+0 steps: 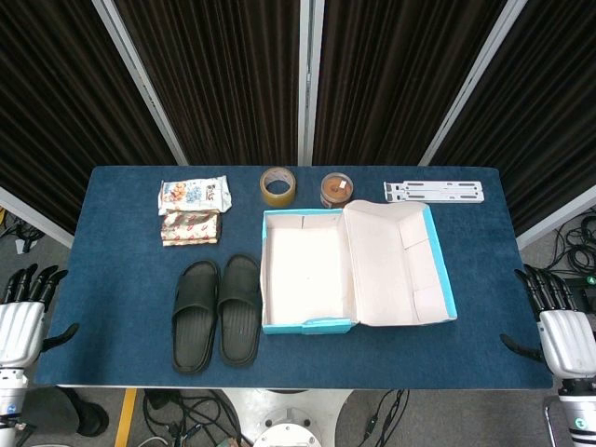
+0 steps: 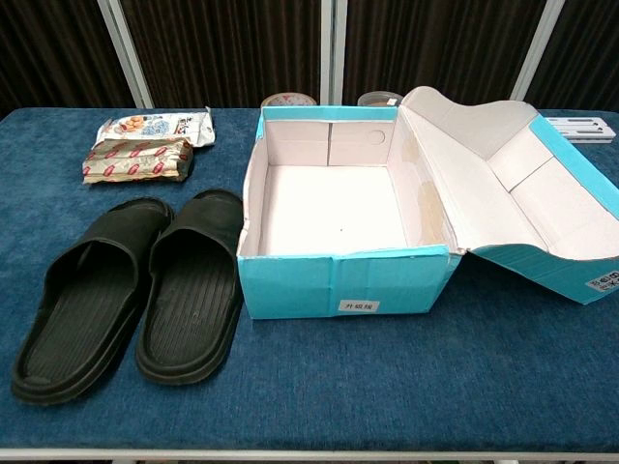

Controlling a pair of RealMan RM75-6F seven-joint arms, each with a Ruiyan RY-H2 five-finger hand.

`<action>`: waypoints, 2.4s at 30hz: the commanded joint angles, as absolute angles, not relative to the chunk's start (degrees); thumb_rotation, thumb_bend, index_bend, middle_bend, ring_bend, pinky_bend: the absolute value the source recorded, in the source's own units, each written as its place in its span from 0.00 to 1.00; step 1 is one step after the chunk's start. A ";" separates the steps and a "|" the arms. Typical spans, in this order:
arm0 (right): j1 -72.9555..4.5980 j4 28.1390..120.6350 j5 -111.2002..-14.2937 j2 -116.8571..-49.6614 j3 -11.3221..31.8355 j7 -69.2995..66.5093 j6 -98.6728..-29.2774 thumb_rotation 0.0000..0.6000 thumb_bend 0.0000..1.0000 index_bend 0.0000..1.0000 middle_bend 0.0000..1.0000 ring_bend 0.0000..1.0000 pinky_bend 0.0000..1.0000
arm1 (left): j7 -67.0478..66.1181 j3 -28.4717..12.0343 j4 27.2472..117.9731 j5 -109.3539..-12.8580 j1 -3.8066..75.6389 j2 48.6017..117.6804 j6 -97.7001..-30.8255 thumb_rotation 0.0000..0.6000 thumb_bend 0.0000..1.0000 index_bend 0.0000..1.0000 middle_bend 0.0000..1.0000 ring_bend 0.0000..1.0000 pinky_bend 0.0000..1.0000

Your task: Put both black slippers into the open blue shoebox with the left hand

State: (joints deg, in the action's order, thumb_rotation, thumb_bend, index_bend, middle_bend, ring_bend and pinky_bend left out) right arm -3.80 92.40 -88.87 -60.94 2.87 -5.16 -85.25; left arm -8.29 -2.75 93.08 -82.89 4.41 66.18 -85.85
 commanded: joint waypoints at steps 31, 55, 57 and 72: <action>-5.27 91.98 -89.03 -56.81 4.94 -6.69 -86.39 1.00 0.01 0.00 0.03 0.00 0.00 | -8.11 -12.43 107.74 -64.89 36.82 62.57 -43.98 1.00 0.12 0.15 0.12 0.67 0.80; -4.69 86.90 -88.74 -58.10 3.63 -12.55 -85.94 1.00 0.01 0.00 0.03 0.00 0.00 | -32.25 -5.18 102.85 -26.18 57.44 80.97 -50.31 1.00 0.10 0.07 0.05 0.69 0.80; -4.62 86.89 -88.69 -58.02 3.60 -12.54 -85.98 1.00 0.01 0.00 0.03 0.00 0.00 | -33.10 -4.96 102.08 -24.27 58.44 81.98 -50.76 1.00 0.10 0.07 0.05 0.69 0.80; -4.12 86.65 -88.04 -58.27 3.46 -12.85 -86.10 1.00 0.01 0.00 0.03 0.00 0.00 | -33.38 -4.00 93.51 -15.36 62.47 87.09 -47.88 1.00 0.10 0.30 0.32 0.77 0.80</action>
